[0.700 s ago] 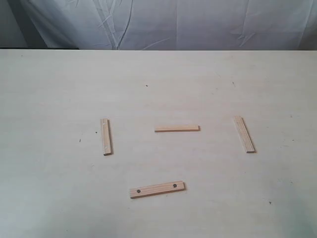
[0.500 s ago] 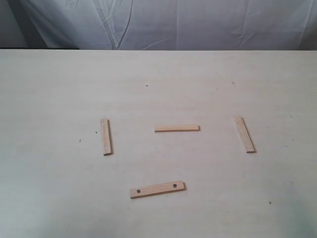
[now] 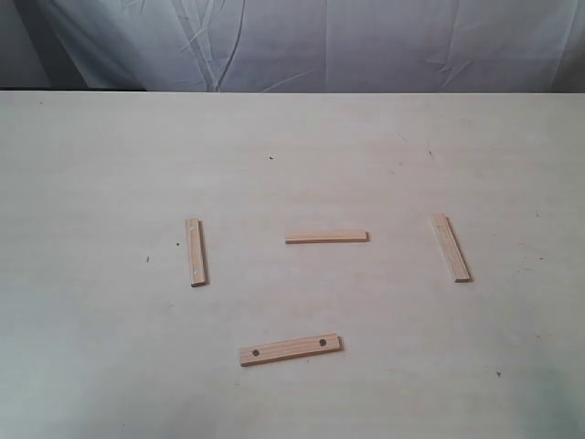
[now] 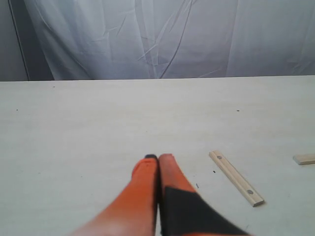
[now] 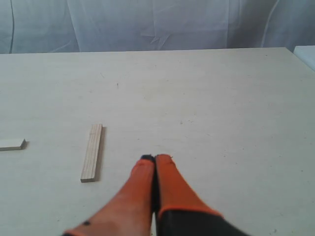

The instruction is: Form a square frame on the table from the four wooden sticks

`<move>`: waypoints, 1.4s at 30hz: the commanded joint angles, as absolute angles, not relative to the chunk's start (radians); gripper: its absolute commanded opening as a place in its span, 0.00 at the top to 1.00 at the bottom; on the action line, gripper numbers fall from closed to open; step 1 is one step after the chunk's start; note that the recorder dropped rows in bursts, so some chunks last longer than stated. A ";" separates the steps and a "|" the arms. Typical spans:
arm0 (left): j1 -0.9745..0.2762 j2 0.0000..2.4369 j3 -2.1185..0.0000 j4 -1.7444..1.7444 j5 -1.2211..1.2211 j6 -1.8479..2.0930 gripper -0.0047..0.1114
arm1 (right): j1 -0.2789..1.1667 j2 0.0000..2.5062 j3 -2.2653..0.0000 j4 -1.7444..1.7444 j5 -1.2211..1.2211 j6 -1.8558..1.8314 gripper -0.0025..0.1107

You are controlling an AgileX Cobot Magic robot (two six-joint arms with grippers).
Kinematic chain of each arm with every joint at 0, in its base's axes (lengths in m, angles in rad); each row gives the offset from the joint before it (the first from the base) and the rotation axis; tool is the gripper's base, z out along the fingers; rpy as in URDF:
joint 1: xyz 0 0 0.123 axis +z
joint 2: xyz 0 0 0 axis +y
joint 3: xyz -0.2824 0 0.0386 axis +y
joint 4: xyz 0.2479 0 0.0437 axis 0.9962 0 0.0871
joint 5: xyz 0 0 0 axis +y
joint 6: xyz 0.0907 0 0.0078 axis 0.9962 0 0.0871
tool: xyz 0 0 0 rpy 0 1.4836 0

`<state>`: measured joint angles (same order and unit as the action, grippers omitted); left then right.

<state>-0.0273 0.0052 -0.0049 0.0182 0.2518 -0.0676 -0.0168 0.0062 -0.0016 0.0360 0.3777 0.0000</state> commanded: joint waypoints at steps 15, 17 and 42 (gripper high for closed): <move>-0.033 0.000 0.000 0.059 -0.103 -0.066 0.96 | -0.024 0.000 0.000 0.036 0.364 0.000 0.97; -0.033 0.000 0.000 0.069 -0.138 -0.066 0.96 | -0.024 0.000 0.000 0.036 0.364 0.000 0.97; -0.031 0.339 -0.288 0.019 0.051 -0.066 0.96 | -0.024 0.000 0.000 0.039 0.364 0.000 0.97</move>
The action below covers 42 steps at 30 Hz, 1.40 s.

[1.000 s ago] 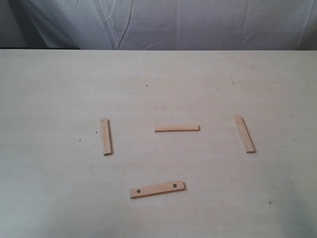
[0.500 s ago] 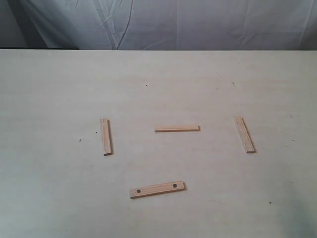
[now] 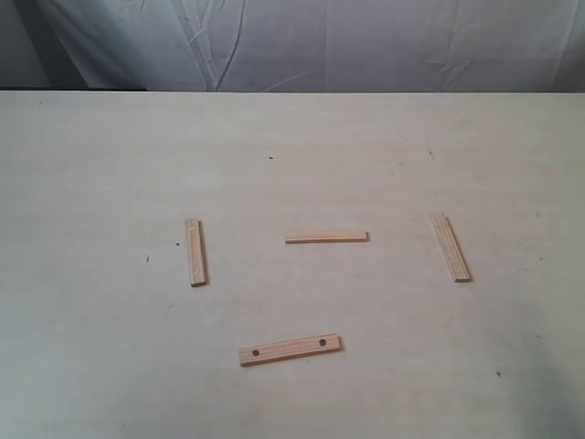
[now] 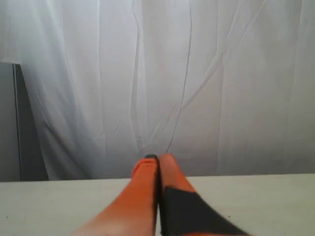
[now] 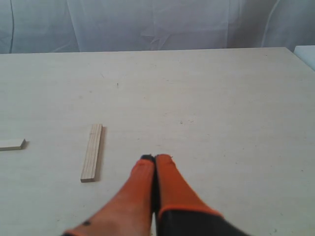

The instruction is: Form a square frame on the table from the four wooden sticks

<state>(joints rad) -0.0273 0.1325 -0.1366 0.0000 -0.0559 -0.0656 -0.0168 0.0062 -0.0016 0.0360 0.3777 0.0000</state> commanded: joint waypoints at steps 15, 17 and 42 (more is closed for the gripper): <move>-0.096 1.366 -0.992 -0.416 0.539 0.552 0.96 | -0.024 0.000 0.000 0.037 0.363 0.000 0.97; -0.143 1.457 -1.056 -0.441 0.569 0.616 0.96 | -0.024 0.000 0.000 0.037 0.363 0.000 0.97; -0.525 2.290 -1.911 -0.245 1.043 0.842 0.96 | -0.024 0.000 0.000 0.040 0.366 0.000 0.97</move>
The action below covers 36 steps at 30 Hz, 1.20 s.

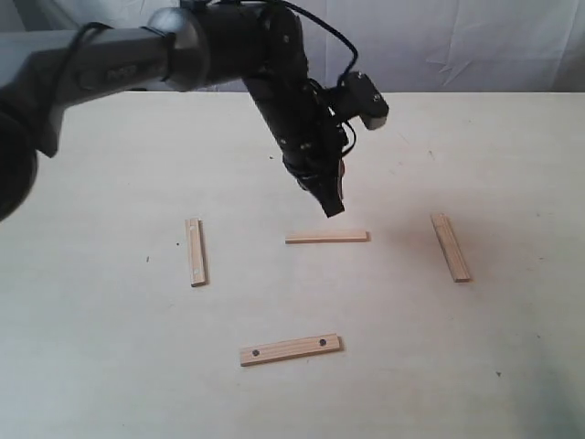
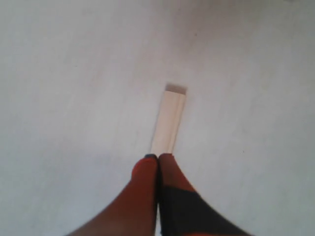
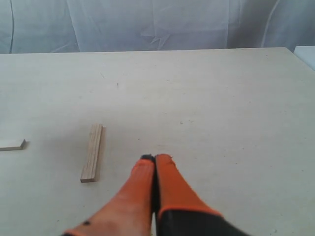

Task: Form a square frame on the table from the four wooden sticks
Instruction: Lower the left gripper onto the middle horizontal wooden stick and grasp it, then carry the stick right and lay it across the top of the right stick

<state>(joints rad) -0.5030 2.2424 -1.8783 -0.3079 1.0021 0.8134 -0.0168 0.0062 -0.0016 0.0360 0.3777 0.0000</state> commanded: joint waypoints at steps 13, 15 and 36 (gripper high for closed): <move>-0.533 2.347 -1.912 -0.205 0.968 0.870 0.62 | -0.024 0.000 0.000 0.039 0.362 0.000 0.97; -0.533 2.353 -1.912 -0.212 0.971 0.878 0.62 | -0.024 0.000 0.000 0.039 0.362 0.000 0.97; -0.533 2.391 -1.912 -0.204 0.989 0.901 0.94 | -0.024 0.000 0.000 0.039 0.366 0.000 0.97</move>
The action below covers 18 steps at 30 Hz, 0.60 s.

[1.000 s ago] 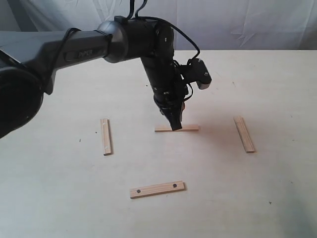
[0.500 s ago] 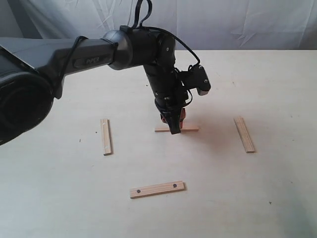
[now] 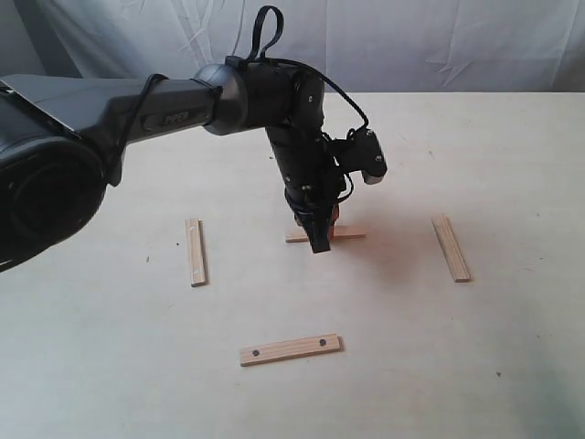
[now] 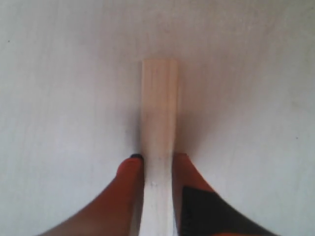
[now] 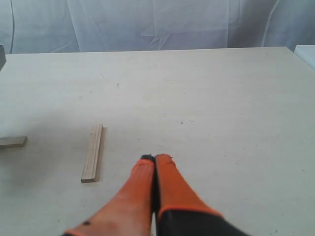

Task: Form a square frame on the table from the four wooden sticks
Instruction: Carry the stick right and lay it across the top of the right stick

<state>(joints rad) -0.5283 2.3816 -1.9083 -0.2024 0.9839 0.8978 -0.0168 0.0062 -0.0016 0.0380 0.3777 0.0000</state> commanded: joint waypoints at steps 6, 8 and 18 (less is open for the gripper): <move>-0.533 2.386 -1.926 -0.213 0.989 0.899 0.96 | -0.024 0.000 0.000 0.039 0.366 0.000 0.97; -0.533 2.380 -1.947 -0.220 0.993 0.898 0.96 | -0.024 0.000 0.000 0.039 0.366 0.000 0.97; -0.585 2.368 -2.105 -0.288 0.942 0.895 0.96 | -0.024 0.000 0.000 0.039 0.361 0.000 0.97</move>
<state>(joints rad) -0.5488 2.3780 -2.0681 -0.2690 0.9767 0.8991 -0.0168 0.0062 -0.0016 0.0380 0.3777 0.0000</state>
